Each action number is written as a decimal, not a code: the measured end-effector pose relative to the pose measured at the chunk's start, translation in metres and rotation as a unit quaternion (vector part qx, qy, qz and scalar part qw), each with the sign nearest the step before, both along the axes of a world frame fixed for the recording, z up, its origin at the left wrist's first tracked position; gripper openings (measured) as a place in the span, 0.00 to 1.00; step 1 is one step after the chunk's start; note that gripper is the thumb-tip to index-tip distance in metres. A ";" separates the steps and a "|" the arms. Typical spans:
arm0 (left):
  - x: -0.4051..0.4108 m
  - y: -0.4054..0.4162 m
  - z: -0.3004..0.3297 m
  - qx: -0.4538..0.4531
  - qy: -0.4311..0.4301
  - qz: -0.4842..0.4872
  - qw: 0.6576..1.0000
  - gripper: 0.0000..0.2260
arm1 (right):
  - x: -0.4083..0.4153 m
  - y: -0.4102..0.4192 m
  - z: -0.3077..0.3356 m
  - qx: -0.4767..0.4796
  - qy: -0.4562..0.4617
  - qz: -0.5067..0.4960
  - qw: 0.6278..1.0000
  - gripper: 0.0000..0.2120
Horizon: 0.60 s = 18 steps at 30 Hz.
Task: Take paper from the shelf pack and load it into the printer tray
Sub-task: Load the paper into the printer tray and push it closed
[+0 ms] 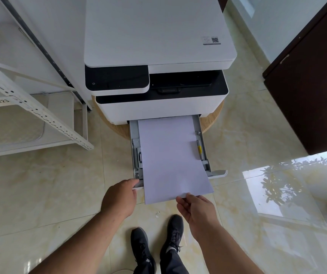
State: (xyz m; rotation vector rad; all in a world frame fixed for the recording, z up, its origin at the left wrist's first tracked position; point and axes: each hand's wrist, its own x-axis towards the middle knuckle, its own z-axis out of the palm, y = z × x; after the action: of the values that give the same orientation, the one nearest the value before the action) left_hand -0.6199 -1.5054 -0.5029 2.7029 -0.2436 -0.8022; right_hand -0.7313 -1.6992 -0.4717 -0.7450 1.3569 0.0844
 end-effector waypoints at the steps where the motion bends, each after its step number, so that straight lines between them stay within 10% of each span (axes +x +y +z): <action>1: 0.000 0.000 0.000 0.001 -0.001 -0.001 1.000 0.19 | 0.000 0.000 -0.001 -0.002 0.004 0.005 1.000 0.05; 18: 0.000 0.001 0.002 -0.002 0.004 -0.002 1.000 0.19 | 0.006 -0.003 -0.001 -0.054 0.057 0.000 0.997 0.05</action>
State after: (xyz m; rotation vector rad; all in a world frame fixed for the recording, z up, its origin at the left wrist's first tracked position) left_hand -0.6198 -1.5048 -0.5006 2.6951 -0.2481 -0.8115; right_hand -0.7255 -1.7024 -0.4729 -0.8419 1.4797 0.0550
